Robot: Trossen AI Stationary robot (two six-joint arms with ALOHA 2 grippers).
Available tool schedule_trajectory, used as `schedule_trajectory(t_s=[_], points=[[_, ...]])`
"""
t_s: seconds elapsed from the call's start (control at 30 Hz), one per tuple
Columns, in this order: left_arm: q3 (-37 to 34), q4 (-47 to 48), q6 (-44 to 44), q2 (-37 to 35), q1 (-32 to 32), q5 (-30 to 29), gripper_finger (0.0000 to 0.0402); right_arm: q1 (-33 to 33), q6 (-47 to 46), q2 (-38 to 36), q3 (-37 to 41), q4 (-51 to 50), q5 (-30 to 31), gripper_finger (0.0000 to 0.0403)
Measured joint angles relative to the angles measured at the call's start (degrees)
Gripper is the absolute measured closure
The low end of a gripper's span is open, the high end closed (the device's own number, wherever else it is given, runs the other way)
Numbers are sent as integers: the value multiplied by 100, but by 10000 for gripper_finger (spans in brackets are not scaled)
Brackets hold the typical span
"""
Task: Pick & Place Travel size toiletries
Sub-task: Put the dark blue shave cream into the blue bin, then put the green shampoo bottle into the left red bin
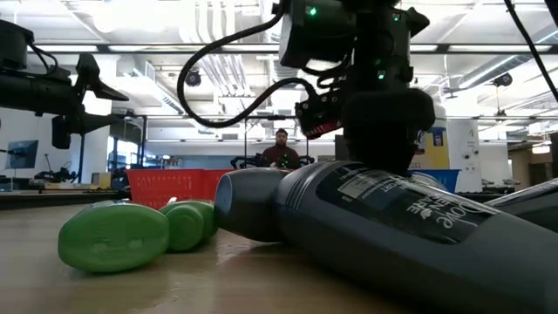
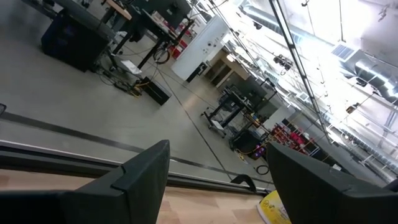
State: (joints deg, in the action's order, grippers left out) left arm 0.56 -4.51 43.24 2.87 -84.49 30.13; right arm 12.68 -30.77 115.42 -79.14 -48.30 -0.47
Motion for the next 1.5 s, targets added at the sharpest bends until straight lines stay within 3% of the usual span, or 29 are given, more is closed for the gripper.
schedule_trajectory(t_s=[0.23, 0.43, 0.5, 0.57, 0.67, 0.73, 0.9, 1.17, 1.23, 1.37, 1.5], points=[[2, 2, 0, 0, 0, -11, 129, 60, -1263, -1286, 23, -707, 591, 291], [2, 7, 4, 2, 0, -167, 129, -265, -4130, -2472, 259, -1657, 1906, 282], [2, 9, 3, 2, 0, -219, 129, -499, -5018, -2716, 565, -1708, 1968, 274], [2, 9, 3, 2, 0, -223, 129, -782, -5458, -2953, 970, -1616, 1651, 270], [2, 9, 2, 0, 0, -229, 129, -1226, -5387, -3142, 1658, -722, 745, 263], [2, 9, 4, 0, 0, -290, 129, -1380, -5343, -3134, 2065, -105, 526, 254], [2, -207, 142, 4, 0, -334, 129, -1484, -5589, -3172, 2445, 218, 874, 212], [4, -475, 818, 0, 0, -773, 129, -1485, -5126, -3493, 2266, 141, 1289, 130], [4, -673, 975, 6, 5, -605, 132, -1492, -4997, -3608, 2215, 154, 1384, 115], [214, -1482, 951, 44, 110, 283, 141, -1481, -4629, -3746, 2215, 146, 1399, 91], [989, -806, 19, 331, 394, 751, 150, -1505, -4328, -3816, 2215, 140, 1399, 72]])
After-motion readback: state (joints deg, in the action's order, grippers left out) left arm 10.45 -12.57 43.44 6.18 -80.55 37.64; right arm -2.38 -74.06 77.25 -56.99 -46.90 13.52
